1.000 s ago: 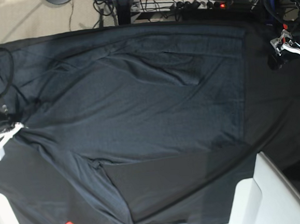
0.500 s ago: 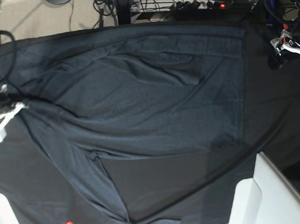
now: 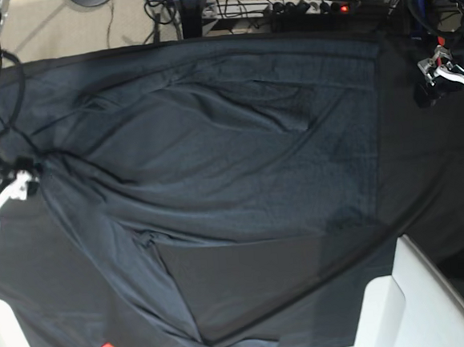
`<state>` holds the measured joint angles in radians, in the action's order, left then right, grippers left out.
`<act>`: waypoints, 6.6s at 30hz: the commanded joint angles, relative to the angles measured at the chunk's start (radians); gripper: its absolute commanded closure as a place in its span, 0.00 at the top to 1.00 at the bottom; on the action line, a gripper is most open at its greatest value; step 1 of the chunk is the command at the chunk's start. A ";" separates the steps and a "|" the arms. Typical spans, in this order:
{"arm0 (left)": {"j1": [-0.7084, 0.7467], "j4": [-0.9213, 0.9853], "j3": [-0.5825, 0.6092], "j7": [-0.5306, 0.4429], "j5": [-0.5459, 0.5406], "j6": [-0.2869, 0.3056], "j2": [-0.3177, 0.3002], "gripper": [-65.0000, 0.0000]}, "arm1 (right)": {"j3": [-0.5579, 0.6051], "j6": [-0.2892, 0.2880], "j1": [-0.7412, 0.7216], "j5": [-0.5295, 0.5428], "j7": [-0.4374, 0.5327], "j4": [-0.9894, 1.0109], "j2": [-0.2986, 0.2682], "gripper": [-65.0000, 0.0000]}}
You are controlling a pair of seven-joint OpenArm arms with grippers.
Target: Fold the T-shirt properly
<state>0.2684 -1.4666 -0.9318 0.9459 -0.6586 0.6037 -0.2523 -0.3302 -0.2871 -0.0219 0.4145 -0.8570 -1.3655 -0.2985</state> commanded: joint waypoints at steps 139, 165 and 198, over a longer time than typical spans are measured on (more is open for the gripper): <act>-0.495 0.646 0.425 -0.206 0.297 0.006 -0.055 0.90 | 0.179 -0.014 -0.336 0.099 0.230 0.558 -0.043 0.00; -0.383 0.421 0.354 -0.118 0.300 0.005 -0.045 0.00 | 0.179 -0.014 -0.336 0.099 0.230 0.561 -0.043 0.00; -0.331 0.189 0.208 0.026 0.331 -0.035 -0.089 0.68 | 0.184 -0.011 -0.336 0.099 0.230 0.562 -0.041 0.00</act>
<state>-0.0486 -1.2633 -0.7250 0.9848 -0.3122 0.5613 -0.3328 -0.1440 -0.2905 -0.3321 0.4942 -0.6434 -0.7853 -0.3264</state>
